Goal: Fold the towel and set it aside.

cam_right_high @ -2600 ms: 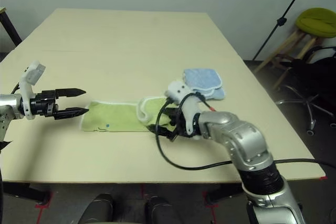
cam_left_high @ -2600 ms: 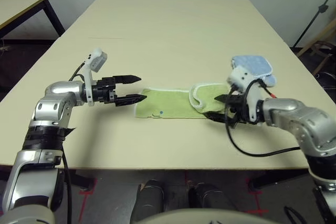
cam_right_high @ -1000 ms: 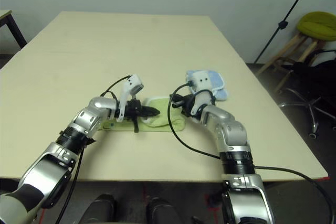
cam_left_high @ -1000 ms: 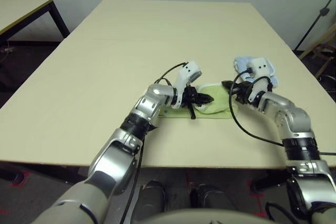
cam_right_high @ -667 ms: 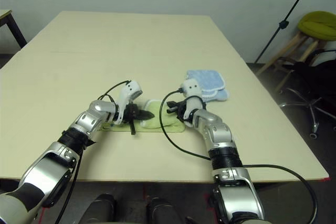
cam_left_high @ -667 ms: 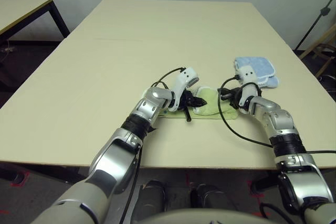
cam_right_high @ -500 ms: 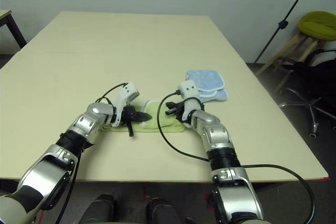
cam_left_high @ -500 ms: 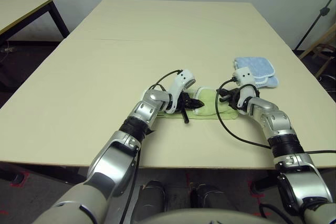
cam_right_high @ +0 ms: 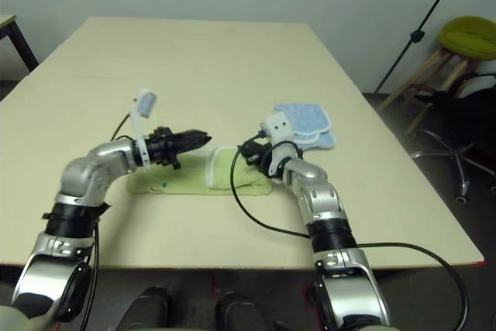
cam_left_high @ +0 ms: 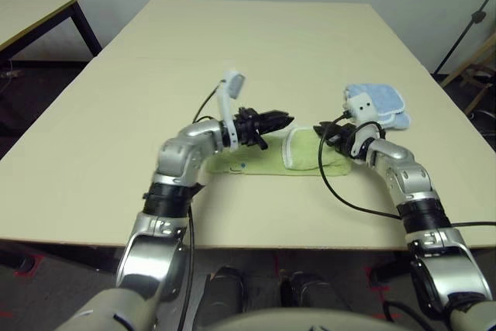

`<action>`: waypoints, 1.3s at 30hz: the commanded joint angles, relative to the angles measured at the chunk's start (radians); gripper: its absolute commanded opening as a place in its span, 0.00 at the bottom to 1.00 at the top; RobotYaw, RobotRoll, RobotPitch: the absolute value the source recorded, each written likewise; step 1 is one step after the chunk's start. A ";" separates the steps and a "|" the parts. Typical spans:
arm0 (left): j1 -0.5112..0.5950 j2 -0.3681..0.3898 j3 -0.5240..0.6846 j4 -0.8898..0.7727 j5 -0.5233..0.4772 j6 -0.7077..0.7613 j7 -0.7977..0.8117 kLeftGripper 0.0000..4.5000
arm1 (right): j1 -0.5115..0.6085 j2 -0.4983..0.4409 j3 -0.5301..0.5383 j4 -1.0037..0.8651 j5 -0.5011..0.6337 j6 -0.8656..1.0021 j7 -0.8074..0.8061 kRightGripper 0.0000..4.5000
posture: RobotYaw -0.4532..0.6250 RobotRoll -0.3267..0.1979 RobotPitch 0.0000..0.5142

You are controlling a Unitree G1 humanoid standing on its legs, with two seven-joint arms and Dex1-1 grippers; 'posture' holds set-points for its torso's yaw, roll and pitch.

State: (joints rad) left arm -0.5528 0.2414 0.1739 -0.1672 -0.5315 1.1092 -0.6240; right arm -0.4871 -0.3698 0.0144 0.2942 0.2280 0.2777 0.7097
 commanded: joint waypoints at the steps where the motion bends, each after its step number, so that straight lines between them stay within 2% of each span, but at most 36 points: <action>1: 0.043 -0.021 0.095 -0.121 -0.044 0.238 0.141 0.80 | 0.013 -0.039 -0.008 -0.042 0.033 -0.022 0.090 0.86 | 0.51 0.62 0.15; 3: 0.058 -0.037 0.142 -0.171 -0.053 0.355 0.191 0.95 | 0.018 -0.064 -0.003 -0.071 0.079 0.022 0.169 1.00 | 0.51 0.62 0.16; 4: 0.072 -0.047 0.172 -0.202 -0.055 0.421 0.207 0.99 | 0.020 -0.086 -0.003 -0.094 0.104 0.052 0.211 1.00 | 0.51 0.62 0.16; 7: 0.150 -0.049 0.229 -0.253 -0.135 0.503 0.279 0.99 | 0.028 -0.150 0.001 -0.141 0.123 0.075 0.284 1.00 | 0.52 0.62 0.17; 13: 0.250 -0.068 0.361 -0.238 -0.421 0.505 0.528 0.99 | 0.040 -0.274 -0.014 -0.205 0.155 0.113 0.384 1.00 | 0.53 0.62 0.19; 17: 0.272 -0.111 0.418 -0.215 -0.475 0.505 0.721 0.99 | 0.039 -0.335 -0.036 -0.206 0.179 0.134 0.427 1.00 | 0.53 0.62 0.18; 23: 0.313 -0.108 0.440 -0.194 -0.653 0.505 0.900 0.99 | 0.042 -0.376 -0.061 -0.208 0.187 0.148 0.440 1.00 | 0.51 0.62 0.17; 25: 0.310 -0.121 0.444 -0.178 -0.671 0.505 0.953 0.99 | 0.046 -0.380 -0.062 -0.211 0.190 0.150 0.445 1.00 | 0.51 0.62 0.16; 29: 0.283 -0.195 0.468 -0.134 -0.690 0.505 1.048 0.99 | 0.064 -0.389 -0.062 -0.216 0.199 0.147 0.465 1.00 | 0.51 0.62 0.16; 37: 0.270 -0.282 0.498 -0.096 -0.651 0.501 1.126 0.99 | 0.087 -0.421 -0.078 -0.198 0.202 0.132 0.498 1.00 | 0.50 0.62 0.16; 39: 0.260 -0.294 0.504 -0.089 -0.640 0.497 1.129 0.90 | 0.097 -0.426 -0.080 -0.211 0.209 0.142 0.513 1.00 | 0.50 0.62 0.16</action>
State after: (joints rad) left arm -0.2991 -0.0339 0.6796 -0.2960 -1.2059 1.5944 0.4831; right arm -0.4038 -0.7838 -0.0565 0.0906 0.4245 0.4194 1.2083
